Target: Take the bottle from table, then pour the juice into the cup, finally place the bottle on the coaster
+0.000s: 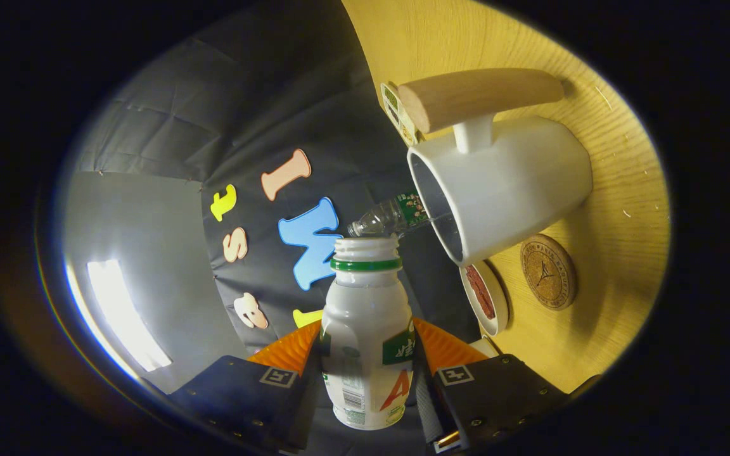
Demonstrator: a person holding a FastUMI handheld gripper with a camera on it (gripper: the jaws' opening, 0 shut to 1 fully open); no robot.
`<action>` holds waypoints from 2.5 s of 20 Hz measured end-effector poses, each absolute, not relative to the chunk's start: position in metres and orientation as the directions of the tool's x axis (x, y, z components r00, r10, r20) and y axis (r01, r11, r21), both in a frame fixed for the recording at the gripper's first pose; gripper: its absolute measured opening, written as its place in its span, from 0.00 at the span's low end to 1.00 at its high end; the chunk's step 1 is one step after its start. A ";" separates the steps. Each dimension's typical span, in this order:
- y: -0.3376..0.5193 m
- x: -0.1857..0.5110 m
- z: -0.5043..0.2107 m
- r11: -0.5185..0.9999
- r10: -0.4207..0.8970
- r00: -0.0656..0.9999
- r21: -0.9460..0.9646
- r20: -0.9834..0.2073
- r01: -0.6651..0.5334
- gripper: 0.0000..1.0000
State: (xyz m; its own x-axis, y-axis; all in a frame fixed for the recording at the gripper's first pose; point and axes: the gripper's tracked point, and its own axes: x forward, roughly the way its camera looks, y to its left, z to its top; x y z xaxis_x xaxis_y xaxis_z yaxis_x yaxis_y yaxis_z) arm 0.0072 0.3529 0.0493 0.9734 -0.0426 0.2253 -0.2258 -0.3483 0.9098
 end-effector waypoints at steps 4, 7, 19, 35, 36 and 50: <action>0.349 0.009 0.052 -0.354 -0.044 0.972 0.907 0.229 -0.230 0.65; 0.348 0.008 0.054 -0.356 -0.047 0.972 0.905 0.231 -0.232 0.65; 0.341 0.010 0.048 -0.359 -0.058 0.973 0.905 0.221 -0.227 0.65; 0.340 0.010 0.038 -0.345 -0.048 0.978 0.916 0.204 -0.207 0.65; 0.340 0.010 0.037 -0.343 -0.047 0.978 0.917 0.201 -0.205 0.65; 0.351 0.015 0.013 -0.162 -0.008 0.990 0.977 0.140 -0.140 0.65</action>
